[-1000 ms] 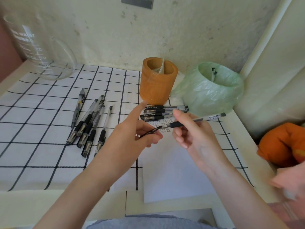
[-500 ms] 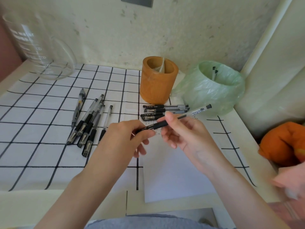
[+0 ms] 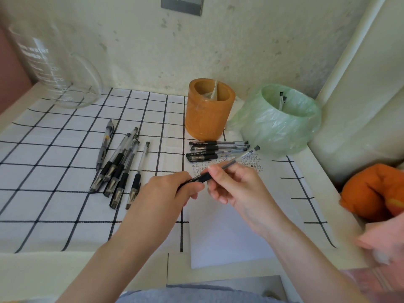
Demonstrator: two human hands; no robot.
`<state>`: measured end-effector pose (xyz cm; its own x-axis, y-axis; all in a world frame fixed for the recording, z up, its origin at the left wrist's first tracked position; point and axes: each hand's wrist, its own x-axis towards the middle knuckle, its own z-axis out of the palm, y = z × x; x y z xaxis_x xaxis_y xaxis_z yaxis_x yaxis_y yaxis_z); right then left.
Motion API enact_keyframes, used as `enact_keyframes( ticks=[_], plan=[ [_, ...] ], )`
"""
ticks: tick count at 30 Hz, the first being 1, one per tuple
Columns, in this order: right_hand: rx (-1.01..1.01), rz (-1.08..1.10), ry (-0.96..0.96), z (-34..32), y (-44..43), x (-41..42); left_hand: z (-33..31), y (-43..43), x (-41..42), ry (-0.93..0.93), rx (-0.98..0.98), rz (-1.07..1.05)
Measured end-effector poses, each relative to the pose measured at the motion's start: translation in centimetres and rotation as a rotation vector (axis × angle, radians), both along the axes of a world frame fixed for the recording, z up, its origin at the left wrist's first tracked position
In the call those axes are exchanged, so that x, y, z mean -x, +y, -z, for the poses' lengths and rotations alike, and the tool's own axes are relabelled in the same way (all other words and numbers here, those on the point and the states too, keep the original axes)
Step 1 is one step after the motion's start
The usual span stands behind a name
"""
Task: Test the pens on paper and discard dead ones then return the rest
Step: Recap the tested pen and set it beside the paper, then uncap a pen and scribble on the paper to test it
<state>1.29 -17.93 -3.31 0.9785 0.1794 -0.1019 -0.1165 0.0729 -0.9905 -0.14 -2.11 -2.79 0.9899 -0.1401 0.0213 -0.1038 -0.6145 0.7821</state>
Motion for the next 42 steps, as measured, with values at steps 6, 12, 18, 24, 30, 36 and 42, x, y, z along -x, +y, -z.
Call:
enact_keyframes(
  ticks=[6,12,18,24,30,36,42],
  plan=[
    [0.006,0.042,0.106,1.0,1.1,0.6,-0.1,0.0,-0.3,0.102,-0.083,0.012],
    [-0.120,0.176,0.273,0.0,0.1,-1.2,0.2,1.0,0.0,0.005,-0.471,-0.150],
    [-0.244,0.208,0.341,-0.4,-0.9,-1.9,0.2,2.7,0.1,-0.009,-0.787,-0.273],
    [-0.176,0.191,0.309,-0.6,-1.1,-1.7,0.7,2.1,0.2,0.053,-0.926,-0.305],
    [-0.164,0.170,0.268,-0.6,-1.3,-1.5,0.8,2.2,-0.1,0.072,-0.973,-0.305],
    [-0.118,0.135,0.265,-0.4,-1.0,-1.4,0.9,2.1,-0.5,0.080,-0.843,-0.329],
    [-0.016,0.068,0.237,-0.4,-0.1,-1.0,0.3,1.8,-0.4,-0.016,-0.547,-0.290]
  ],
)
